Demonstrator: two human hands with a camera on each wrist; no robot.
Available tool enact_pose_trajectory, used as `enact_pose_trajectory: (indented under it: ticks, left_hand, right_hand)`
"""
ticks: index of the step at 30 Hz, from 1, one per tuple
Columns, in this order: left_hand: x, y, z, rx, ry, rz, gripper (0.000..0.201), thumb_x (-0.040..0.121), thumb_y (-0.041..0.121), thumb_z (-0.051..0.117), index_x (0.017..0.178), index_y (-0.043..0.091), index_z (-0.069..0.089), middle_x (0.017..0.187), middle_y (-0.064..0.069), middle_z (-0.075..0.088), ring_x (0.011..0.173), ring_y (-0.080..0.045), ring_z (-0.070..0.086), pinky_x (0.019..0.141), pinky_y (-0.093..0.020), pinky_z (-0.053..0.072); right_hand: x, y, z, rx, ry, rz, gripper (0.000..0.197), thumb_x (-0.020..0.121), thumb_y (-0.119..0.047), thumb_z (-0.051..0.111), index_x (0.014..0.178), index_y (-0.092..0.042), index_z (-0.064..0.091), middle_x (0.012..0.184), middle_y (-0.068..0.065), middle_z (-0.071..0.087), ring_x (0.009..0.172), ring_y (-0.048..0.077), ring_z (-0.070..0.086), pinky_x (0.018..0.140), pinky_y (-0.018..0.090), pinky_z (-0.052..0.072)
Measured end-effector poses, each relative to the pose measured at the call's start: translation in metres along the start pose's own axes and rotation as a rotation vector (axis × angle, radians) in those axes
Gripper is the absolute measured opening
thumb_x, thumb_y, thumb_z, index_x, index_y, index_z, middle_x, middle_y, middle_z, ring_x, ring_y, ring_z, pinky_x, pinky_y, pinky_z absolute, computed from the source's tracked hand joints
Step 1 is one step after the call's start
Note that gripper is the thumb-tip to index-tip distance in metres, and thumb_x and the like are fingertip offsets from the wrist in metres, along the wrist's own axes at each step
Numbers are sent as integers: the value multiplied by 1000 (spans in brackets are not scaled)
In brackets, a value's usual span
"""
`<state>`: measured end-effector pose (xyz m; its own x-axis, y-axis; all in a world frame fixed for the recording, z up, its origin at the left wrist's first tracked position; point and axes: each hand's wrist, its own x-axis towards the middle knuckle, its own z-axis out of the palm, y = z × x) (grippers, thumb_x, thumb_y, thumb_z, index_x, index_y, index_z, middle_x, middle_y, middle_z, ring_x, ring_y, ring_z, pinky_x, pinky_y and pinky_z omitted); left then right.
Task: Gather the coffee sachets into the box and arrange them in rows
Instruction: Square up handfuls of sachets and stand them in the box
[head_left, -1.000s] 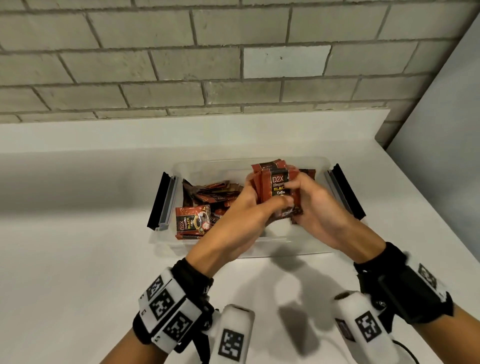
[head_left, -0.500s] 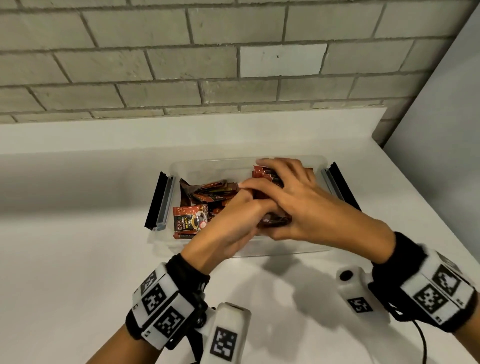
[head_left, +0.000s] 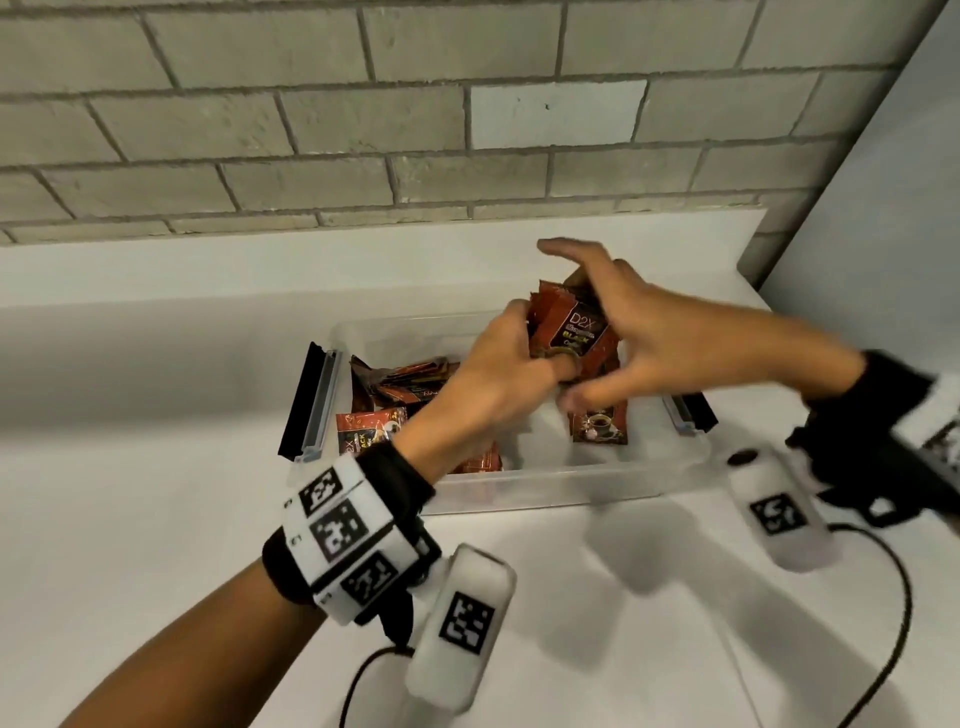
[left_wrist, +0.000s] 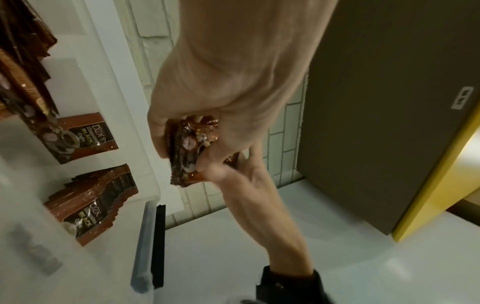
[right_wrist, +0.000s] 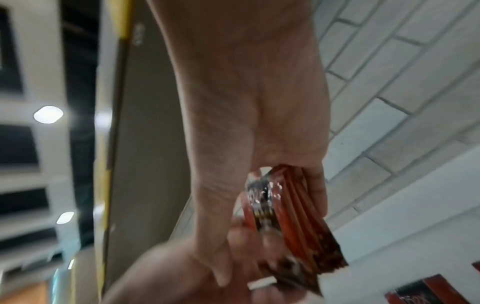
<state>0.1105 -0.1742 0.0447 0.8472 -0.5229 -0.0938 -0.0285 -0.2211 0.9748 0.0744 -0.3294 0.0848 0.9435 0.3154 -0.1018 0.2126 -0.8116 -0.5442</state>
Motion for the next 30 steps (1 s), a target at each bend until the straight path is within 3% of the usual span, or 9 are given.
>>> enact_pose_trajectory:
  ticks: [4,6,11,15,19,21,25,27,30]
  left_hand:
    - [17,7,4,15,-97,-60,41,81,9,69,118,12,51,107,-5,66,102,-18,63,94,-35,51]
    - [19,1,13,35,-205,-106,39,82,6,67,118,11,50,109,-7,66,104,-20,63,96,-38,50]
    - [12,-26,31,164,-449,-297,25,94,6,54,118,12,53,104,-2,62,86,-7,56,72,-11,48]
    - [26,-32,26,331,-417,-517,9,95,3,46,91,10,50,84,0,47,74,-8,43,71,-20,40]
    - [38,-35,26,311,-402,-566,46,91,-10,38,136,0,35,106,-7,47,107,-20,44,88,-23,36]
    - [39,-35,29,310,-380,-554,52,91,-11,37,141,0,29,133,-14,42,126,-24,37,98,-24,33]
    - [42,-37,39,225,-294,-514,62,90,-8,37,147,3,16,141,-15,35,131,-25,33,100,-24,30]
    - [46,-44,42,200,-301,-564,52,88,-9,36,138,4,33,120,-13,43,114,-23,42,93,-26,36]
    - [40,-43,45,180,-378,-633,28,82,-16,32,85,7,48,82,-6,42,74,-15,41,62,-22,36]
  right_hand:
    - [12,18,-33,24,-168,73,45,87,-27,64,121,-22,35,96,-6,59,79,-2,62,64,19,51]
    - [20,27,-30,-46,-271,128,38,88,-25,63,114,-20,35,89,-6,61,71,-1,60,58,17,47]
    - [27,49,9,-181,-610,212,37,89,-27,63,110,-17,34,96,-3,57,83,11,57,65,20,49]
    - [30,61,46,-394,-746,214,55,93,-35,54,131,-6,27,112,8,53,98,22,55,82,29,51]
    - [32,67,65,-680,-758,222,68,97,-34,45,145,0,11,140,16,37,128,31,35,107,41,35]
    - [32,67,67,-794,-707,175,65,97,-38,41,143,1,18,142,15,34,131,29,25,110,38,26]
    - [29,66,60,-1023,-525,84,67,92,-52,42,136,-2,34,140,12,31,130,29,22,105,37,21]
    - [29,71,57,-1028,-449,110,67,91,-53,44,135,-4,36,142,13,29,133,29,21,106,38,21]
    - [27,73,56,-1021,-405,146,70,88,-52,50,136,-4,34,144,15,29,135,30,20,108,38,20]
